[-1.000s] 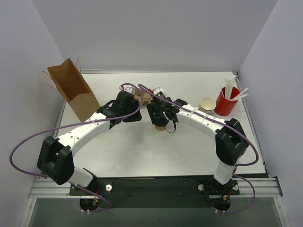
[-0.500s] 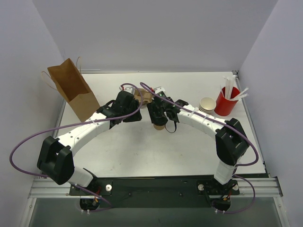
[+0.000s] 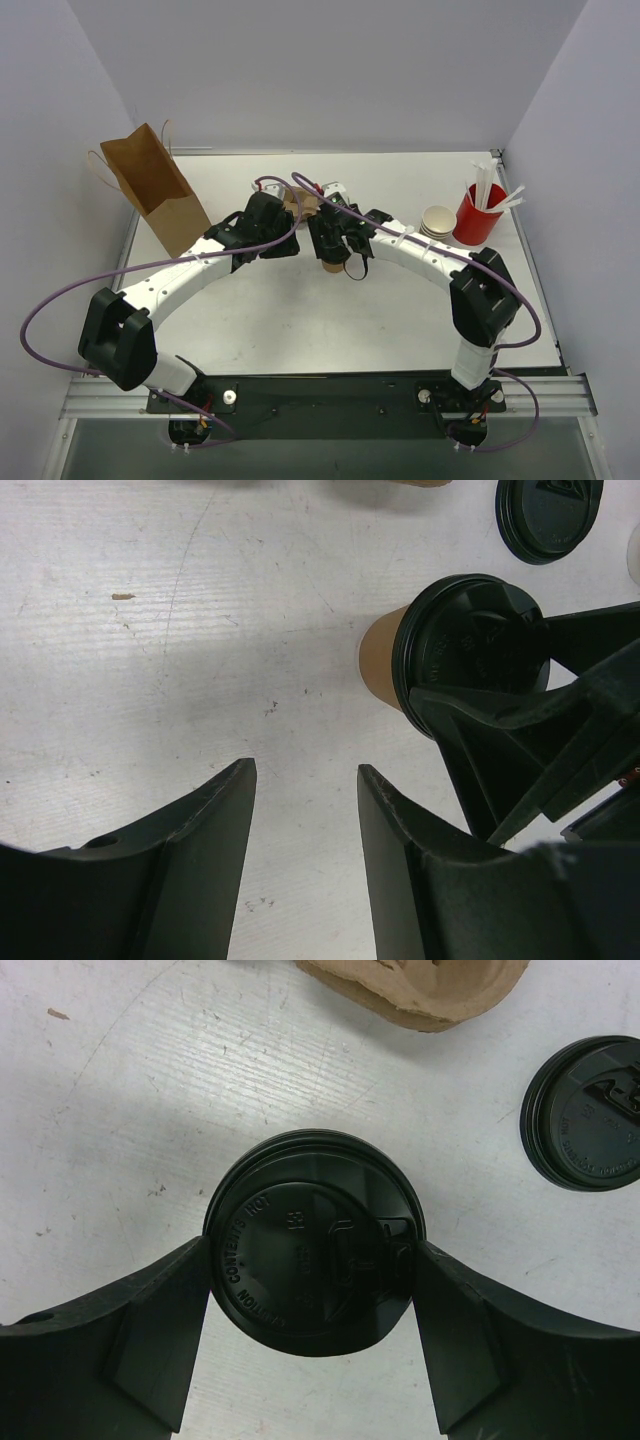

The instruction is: Pack the takeout coffee

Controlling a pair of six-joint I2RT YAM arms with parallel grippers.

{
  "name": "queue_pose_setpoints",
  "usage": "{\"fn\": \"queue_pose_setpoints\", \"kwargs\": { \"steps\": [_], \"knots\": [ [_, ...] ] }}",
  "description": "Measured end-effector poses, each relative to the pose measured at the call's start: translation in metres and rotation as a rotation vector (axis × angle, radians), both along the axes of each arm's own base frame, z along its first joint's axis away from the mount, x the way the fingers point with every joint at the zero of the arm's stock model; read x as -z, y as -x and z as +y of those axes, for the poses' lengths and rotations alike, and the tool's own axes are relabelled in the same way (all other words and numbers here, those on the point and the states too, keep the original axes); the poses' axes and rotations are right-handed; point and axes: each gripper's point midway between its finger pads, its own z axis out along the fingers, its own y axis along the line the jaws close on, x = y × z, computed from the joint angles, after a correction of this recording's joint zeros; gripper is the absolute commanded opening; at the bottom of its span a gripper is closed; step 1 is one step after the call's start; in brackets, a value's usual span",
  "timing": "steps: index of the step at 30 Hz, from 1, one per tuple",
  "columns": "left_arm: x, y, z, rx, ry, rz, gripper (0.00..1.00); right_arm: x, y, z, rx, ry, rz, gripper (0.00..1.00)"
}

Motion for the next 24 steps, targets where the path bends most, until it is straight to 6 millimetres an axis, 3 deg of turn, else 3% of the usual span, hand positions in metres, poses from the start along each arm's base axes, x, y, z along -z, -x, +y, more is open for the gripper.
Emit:
{"fn": "queue_pose_setpoints", "kwargs": {
  "steps": [24],
  "knots": [
    [0.0000, 0.0002, -0.0003, 0.001, 0.001, 0.001, 0.55, 0.0072, -0.0051, -0.0006, 0.084, 0.046, -0.043, 0.61]
  ]
}}
